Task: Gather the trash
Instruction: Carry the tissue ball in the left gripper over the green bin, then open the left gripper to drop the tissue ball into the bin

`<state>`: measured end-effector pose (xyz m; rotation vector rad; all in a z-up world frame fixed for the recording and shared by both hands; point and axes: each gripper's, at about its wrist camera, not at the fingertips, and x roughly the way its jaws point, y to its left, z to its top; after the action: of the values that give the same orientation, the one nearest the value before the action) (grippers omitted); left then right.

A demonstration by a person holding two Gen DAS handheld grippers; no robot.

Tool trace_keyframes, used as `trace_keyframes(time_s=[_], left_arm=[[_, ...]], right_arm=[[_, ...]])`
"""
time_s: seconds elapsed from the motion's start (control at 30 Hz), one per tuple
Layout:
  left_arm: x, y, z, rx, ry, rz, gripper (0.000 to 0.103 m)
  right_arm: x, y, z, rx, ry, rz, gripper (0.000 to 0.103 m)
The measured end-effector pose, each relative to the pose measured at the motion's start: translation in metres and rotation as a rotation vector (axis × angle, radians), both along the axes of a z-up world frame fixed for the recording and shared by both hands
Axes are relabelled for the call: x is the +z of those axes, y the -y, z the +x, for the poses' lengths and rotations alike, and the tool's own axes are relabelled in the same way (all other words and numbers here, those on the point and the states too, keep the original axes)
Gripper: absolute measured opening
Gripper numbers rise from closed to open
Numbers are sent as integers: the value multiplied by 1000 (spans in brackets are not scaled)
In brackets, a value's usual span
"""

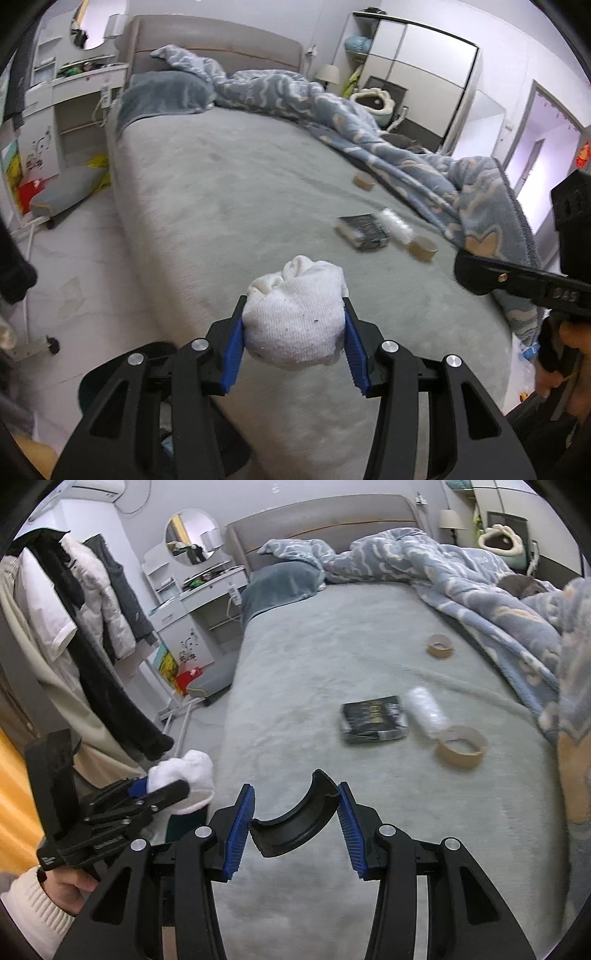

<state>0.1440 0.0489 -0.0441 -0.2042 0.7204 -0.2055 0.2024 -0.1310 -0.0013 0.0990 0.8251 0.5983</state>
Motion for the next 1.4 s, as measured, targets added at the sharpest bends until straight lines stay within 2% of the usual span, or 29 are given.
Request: trace_keyframes(time_s=[0.4,0.73,1.27,1.4], left_arm=[[-30,-79,-18,150,-112,-20,51],[-57,-106,-22,200,-238,32,51],[-117,-130,-30,158,-513,38,51],[-129,-130,-32,137,-575,42,57]], right_arm=[[-1,-74,-3,124,-4,13,46],[-5,-130,-5,225,-22,30,46],[-26,-191,-4,341,-76,-13,47],[-31,-202,-6,360,-84,-30,47]])
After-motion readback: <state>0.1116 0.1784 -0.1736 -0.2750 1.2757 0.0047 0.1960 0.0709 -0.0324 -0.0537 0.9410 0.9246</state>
